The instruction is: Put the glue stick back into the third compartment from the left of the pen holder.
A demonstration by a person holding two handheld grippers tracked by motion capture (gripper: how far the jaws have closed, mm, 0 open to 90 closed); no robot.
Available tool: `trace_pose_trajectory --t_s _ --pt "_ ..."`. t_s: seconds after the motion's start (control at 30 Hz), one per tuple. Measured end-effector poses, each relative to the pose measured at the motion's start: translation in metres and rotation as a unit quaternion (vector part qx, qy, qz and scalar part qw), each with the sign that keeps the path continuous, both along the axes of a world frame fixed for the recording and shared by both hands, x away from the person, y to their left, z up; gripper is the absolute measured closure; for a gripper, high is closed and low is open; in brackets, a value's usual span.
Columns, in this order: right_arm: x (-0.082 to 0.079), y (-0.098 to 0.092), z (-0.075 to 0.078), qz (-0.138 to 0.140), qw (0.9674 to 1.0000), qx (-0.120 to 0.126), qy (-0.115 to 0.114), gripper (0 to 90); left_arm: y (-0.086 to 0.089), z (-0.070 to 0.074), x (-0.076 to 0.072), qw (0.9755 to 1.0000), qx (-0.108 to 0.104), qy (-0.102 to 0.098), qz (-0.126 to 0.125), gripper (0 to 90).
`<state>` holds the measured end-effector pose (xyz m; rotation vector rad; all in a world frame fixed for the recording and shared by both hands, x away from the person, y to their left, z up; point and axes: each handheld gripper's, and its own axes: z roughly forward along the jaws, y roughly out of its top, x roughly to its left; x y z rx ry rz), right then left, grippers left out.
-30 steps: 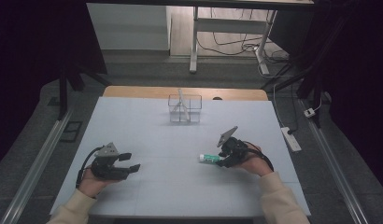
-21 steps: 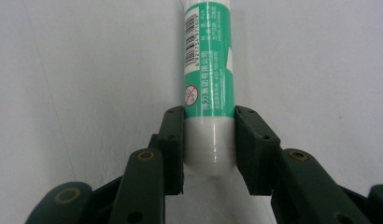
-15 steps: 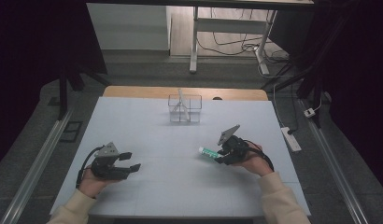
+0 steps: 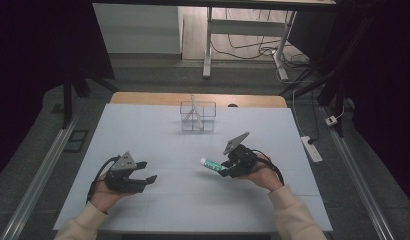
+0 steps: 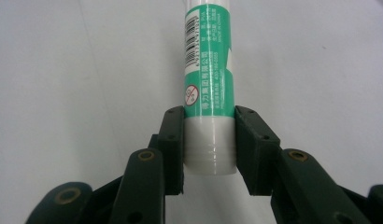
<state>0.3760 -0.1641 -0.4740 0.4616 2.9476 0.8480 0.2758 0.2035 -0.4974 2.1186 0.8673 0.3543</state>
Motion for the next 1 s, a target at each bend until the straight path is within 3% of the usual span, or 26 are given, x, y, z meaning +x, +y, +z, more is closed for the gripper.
trace_pose_trajectory --t_s 0.37,0.6,1.0 --pt "-0.009 0.028 -0.001 0.02 0.9997 0.006 0.012 64.3 -0.041 0.01 0.009 0.9984 0.04 -0.022 -0.033 31.5" --pt "-0.012 0.037 0.0 0.027 0.9994 0.007 0.021 64.3 -0.059 0.012 0.015 0.9967 0.053 -0.031 -0.054 30.9" --pt "-0.014 0.046 -0.004 0.044 0.9985 0.011 0.031 64.3 -0.084 0.011 0.021 0.9915 0.09 -0.039 -0.085 29.1"
